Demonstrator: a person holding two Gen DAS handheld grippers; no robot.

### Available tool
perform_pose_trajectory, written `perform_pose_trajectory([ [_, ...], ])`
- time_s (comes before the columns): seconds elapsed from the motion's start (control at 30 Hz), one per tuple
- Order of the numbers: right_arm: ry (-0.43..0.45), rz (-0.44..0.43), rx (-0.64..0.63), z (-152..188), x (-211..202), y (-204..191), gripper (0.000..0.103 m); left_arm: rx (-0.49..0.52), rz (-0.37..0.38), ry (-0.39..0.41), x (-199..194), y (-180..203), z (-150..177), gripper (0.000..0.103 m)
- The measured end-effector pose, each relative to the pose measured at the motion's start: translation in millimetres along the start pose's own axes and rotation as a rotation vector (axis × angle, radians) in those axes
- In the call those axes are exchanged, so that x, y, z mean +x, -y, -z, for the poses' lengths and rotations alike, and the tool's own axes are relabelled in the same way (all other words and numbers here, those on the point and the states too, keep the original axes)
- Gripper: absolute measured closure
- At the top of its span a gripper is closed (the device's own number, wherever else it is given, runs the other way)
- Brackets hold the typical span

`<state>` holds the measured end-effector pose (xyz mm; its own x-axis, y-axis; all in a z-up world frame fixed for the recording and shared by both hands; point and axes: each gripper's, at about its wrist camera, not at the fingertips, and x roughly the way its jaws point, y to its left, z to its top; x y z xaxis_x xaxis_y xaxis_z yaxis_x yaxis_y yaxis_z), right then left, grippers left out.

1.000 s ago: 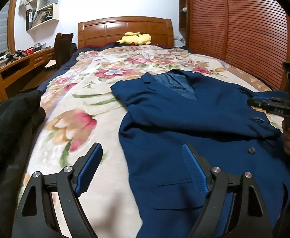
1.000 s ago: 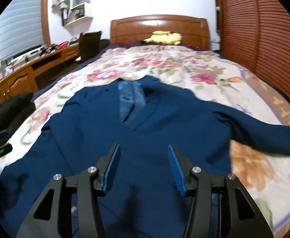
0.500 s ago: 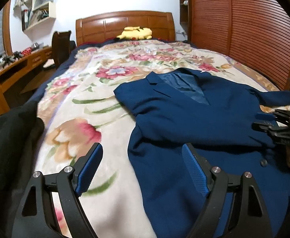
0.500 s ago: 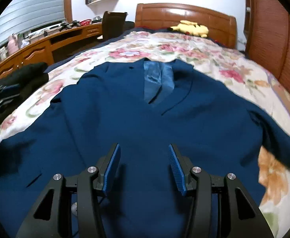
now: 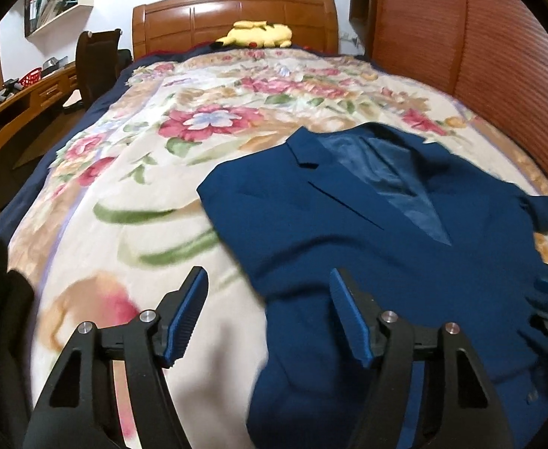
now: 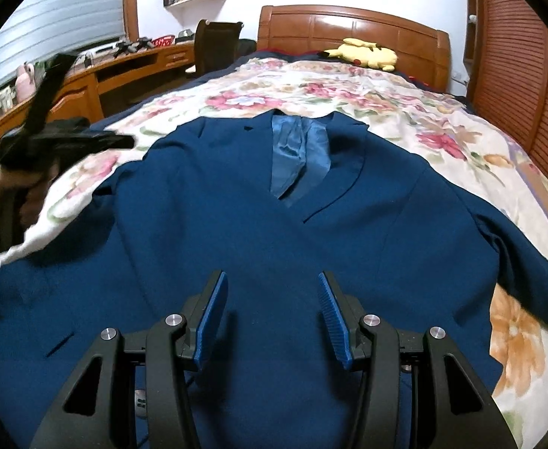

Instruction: Fold large clothes

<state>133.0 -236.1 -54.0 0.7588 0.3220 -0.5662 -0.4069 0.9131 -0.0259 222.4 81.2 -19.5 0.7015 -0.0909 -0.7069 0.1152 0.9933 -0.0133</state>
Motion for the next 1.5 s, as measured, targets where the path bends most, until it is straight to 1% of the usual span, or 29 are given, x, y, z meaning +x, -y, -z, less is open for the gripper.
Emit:
perform_pose_trajectory([
  [0.2,-0.014,-0.006,0.002,-2,2,6,0.051,0.002,0.005,-0.060,41,-6,-19,0.034],
  [0.33,-0.018,-0.013,0.008,-1,4,7,0.051,-0.005,-0.009,-0.118,61,-12,-21,0.034],
  [0.43,-0.025,-0.011,-0.003,0,5,4,0.051,-0.021,0.015,-0.140,68,-12,-21,0.035],
  [0.47,-0.024,-0.016,-0.002,0,4,4,0.051,-0.027,0.027,-0.144,69,-12,-22,0.047],
  [0.5,-0.025,-0.018,0.001,0,4,5,0.051,-0.031,0.053,-0.148,69,-11,-23,0.056],
  [0.53,-0.026,-0.019,0.003,1,3,6,0.051,-0.028,0.054,-0.149,68,-10,-24,0.071],
  [0.57,-0.023,-0.018,0.005,2,1,8,0.051,-0.012,0.028,-0.144,66,-8,-27,0.088],
  [0.6,-0.019,-0.015,0.007,3,-2,9,0.051,0.011,0.004,-0.140,64,-5,-30,0.092],
  [0.63,-0.018,-0.012,0.009,4,-3,10,0.051,0.018,0.004,-0.134,62,-5,-33,0.094],
  [0.67,-0.015,-0.010,0.012,5,-5,11,0.051,0.022,0.002,-0.113,57,-5,-38,0.095],
  [0.77,-0.012,-0.001,0.016,9,-10,14,0.051,0.039,-0.037,-0.075,52,-7,-53,0.095],
  [0.9,-0.008,0.010,0.027,13,-16,18,0.051,0.047,-0.094,-0.067,56,-11,-68,0.095],
  [0.97,-0.004,0.010,0.031,14,-18,19,0.051,0.039,-0.104,-0.064,55,-10,-67,0.095],
  [1.1,0.008,0.009,0.035,14,-22,18,0.051,0.057,-0.165,-0.074,47,-1,-54,0.095],
  [1.13,0.012,0.008,0.034,14,-23,17,0.051,0.059,-0.167,-0.071,44,0,-52,0.095],
  [1.2,0.021,0.009,0.032,15,-25,17,0.051,0.071,-0.161,-0.039,26,6,-46,0.082],
  [1.23,0.024,0.012,0.032,16,-25,17,0.051,0.078,-0.153,-0.016,17,9,-43,0.067],
  [1.27,0.028,0.014,0.032,16,-27,16,0.051,0.084,-0.139,0.012,5,13,-40,0.054],
  [1.3,0.031,0.016,0.031,18,-28,17,0.051,0.089,-0.117,0.040,-8,18,-36,0.048],
  [1.33,0.036,0.020,0.029,18,-29,17,0.051,0.093,-0.092,0.060,-19,22,-33,0.031],
  [1.37,0.041,0.023,0.029,20,-31,18,0.051,0.095,-0.073,0.077,-27,26,-30,0.016],
  [1.4,0.045,0.027,0.029,20,-33,18,0.051,0.096,-0.057,0.097,-37,31,-27,0.014],
  [1.5,0.060,0.038,0.034,21,-39,19,0.051,0.099,-0.010,0.134,-63,50,-15,0.014],
])
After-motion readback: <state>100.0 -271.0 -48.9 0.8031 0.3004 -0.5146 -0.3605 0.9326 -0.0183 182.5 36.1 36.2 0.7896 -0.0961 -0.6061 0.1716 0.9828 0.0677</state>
